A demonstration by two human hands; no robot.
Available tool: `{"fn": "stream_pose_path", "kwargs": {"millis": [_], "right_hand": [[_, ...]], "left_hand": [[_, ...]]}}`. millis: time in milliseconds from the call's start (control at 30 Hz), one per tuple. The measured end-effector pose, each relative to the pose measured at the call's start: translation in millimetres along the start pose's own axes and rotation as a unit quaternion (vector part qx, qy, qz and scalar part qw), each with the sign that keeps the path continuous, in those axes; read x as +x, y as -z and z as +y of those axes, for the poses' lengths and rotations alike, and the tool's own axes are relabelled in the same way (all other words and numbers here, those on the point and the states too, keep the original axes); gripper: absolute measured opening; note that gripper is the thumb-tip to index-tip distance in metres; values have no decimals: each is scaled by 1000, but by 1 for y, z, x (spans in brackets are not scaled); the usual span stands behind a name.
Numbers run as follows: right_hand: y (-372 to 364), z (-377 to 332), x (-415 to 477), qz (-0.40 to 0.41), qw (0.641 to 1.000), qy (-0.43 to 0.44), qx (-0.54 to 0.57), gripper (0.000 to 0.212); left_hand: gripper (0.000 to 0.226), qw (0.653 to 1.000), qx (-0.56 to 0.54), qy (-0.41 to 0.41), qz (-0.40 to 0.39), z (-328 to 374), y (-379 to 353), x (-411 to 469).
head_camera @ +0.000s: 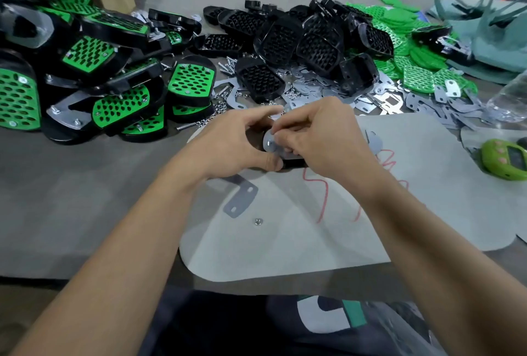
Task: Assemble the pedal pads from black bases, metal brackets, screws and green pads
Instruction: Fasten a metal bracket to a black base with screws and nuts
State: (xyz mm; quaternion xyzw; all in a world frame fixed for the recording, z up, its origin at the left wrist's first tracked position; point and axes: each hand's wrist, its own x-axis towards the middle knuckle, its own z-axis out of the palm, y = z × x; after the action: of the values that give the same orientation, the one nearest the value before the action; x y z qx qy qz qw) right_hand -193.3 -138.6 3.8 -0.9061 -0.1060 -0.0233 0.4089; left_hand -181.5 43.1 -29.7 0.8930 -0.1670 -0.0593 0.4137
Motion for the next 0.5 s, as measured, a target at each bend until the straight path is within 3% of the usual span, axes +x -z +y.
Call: {"fn": "stream_pose_path", "kwargs": {"millis": [167,367,500], "right_hand": [[-1,-14,9,-60,987,55,-140,17],[3,-26,13,-122,958,106,-239,15],[2,-28,15,-109,954,102,-259,12]], "left_hand": [[119,999,-3,19,44,-5,-4,3],[117,999,15,30,39,-4,-2,4],[114,999,12,37,34,-3,-1,3]]}}
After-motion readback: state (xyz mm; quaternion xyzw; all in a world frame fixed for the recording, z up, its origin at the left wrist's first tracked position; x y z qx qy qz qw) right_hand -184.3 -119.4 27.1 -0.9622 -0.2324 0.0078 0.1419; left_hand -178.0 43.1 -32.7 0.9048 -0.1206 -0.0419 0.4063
